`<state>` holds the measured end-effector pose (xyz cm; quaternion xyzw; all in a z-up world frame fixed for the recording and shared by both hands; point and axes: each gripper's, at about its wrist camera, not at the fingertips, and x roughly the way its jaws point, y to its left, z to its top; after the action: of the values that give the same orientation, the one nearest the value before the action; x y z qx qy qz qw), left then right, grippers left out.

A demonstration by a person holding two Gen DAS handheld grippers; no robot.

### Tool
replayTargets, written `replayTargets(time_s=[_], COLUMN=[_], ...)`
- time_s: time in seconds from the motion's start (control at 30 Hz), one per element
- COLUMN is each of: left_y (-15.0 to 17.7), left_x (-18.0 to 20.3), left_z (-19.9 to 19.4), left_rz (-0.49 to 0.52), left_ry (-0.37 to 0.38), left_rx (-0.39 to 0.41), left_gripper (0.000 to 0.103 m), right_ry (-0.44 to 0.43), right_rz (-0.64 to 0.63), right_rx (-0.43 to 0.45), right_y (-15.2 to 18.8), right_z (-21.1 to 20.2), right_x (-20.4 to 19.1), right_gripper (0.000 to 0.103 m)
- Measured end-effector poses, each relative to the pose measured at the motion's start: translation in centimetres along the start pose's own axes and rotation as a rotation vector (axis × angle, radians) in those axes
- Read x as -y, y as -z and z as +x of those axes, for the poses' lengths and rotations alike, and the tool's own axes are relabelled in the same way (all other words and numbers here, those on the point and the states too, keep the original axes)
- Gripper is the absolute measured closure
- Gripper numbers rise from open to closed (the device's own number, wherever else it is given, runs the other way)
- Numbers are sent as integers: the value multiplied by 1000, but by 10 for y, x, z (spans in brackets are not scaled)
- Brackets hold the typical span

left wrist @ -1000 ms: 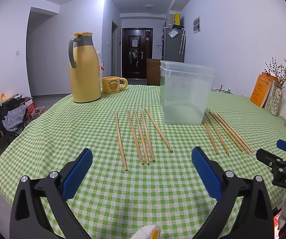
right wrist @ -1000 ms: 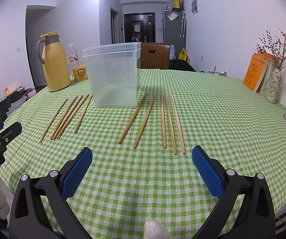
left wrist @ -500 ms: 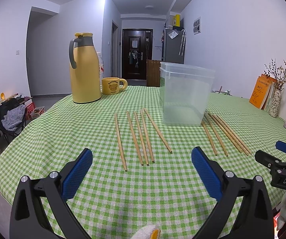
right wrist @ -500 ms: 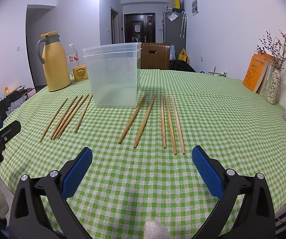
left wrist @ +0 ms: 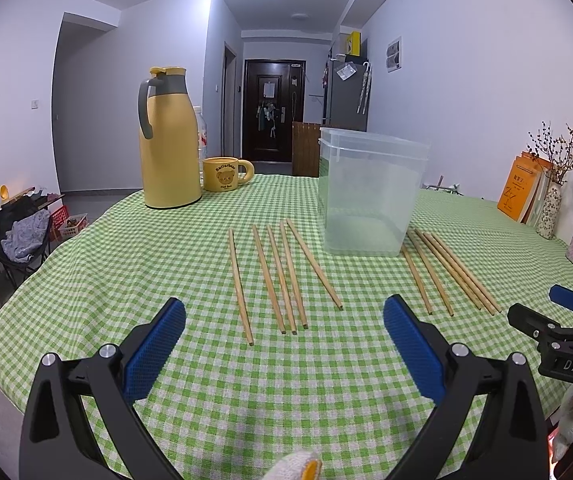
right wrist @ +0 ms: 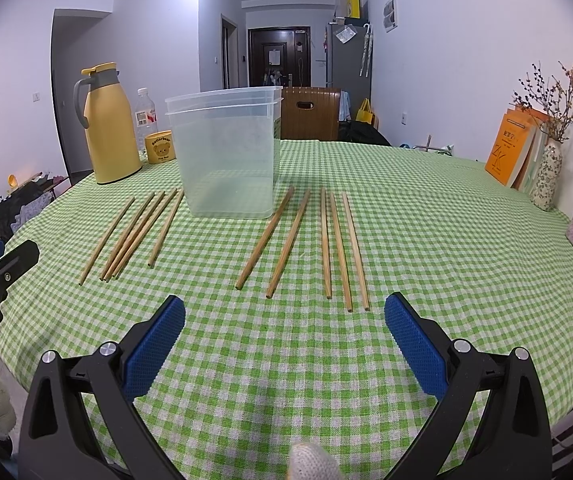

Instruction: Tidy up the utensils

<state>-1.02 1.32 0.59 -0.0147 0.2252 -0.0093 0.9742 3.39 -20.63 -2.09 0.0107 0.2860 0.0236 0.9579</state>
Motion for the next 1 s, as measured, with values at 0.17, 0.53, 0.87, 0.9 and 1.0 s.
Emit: replayTargets(time_s=[0.17, 0.53, 0.87, 0.9, 1.0], left_y=[-1, -1, -2, -3, -4], left_x=[-1, -1, -1, -2, -2], left_z=[-1, -2, -1, -1, 1], left_rz=[-3, -6, -6, -7, -5], left_ry=[0, 3, 2, 2, 1], left_rx=[2, 4, 8, 9, 12], left_gripper=[7, 7, 7, 7, 7], right_ry=[0, 0, 2, 2, 1], right_rz=[-1, -1, -2, -3, -3], right_rx=[0, 0, 3, 4, 6], right_y=[0, 0, 0, -1, -2], right_z=[0, 0, 0, 0, 1], right_x=[0, 0, 0, 0, 1], right_gripper=[6, 6, 6, 6, 6])
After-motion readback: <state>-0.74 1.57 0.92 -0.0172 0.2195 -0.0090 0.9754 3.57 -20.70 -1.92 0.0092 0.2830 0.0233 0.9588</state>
